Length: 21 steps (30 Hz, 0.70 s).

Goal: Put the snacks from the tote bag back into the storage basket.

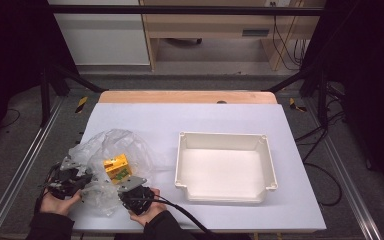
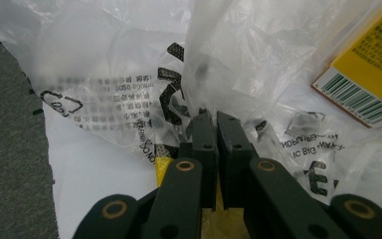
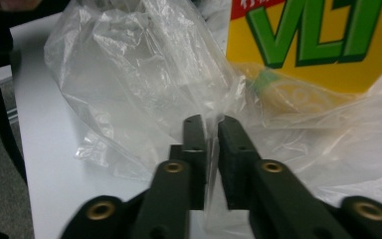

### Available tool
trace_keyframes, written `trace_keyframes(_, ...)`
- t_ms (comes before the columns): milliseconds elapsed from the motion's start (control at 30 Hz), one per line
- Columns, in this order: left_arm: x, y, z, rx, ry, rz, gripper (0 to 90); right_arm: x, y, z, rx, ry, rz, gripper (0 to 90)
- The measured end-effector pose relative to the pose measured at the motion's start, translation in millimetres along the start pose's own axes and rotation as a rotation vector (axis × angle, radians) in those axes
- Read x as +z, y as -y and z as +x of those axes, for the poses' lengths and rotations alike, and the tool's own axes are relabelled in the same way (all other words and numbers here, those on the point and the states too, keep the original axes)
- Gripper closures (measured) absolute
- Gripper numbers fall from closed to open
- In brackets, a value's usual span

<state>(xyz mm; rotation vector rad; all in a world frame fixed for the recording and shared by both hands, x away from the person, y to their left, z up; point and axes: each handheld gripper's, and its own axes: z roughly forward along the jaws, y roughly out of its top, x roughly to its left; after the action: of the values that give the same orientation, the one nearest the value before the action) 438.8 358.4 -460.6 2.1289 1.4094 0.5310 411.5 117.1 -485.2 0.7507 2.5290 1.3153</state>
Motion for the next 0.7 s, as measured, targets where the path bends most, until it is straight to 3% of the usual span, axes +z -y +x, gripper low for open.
trace_keyframes(100, 0.2, 0.0, 1.2, 0.000, -0.003, -0.003, 87.0, -9.2, -3.0, 2.1, -0.003, -0.009, -0.043, 70.1)
trace_keyframes(167, 0.5, 0.0, 2.3, -0.009, 0.001, -0.010, 87.0, -17.0, -5.4, 3.4, -0.001, -0.022, -0.086, 69.4)
trace_keyframes(267, 1.7, -0.5, 4.2, -0.013, -0.003, -0.024, 86.8, -23.5, -8.0, 1.2, 0.004, -0.006, -0.126, 70.1)
trace_keyframes(367, 4.1, -2.7, 6.0, -0.013, -0.013, -0.029, 86.8, -20.6, -7.4, -3.0, 0.000, 0.035, -0.112, 70.7)
trace_keyframes(600, 9.4, -8.4, 6.6, -0.006, -0.001, -0.047, 83.2, 1.0, -0.8, -5.5, 0.002, 0.037, -0.034, 86.8)
trace_keyframes(700, 2.1, -8.3, 7.4, -0.034, 0.002, -0.086, 75.8, 3.1, -0.2, -5.7, 0.003, 0.030, -0.020, 88.8)
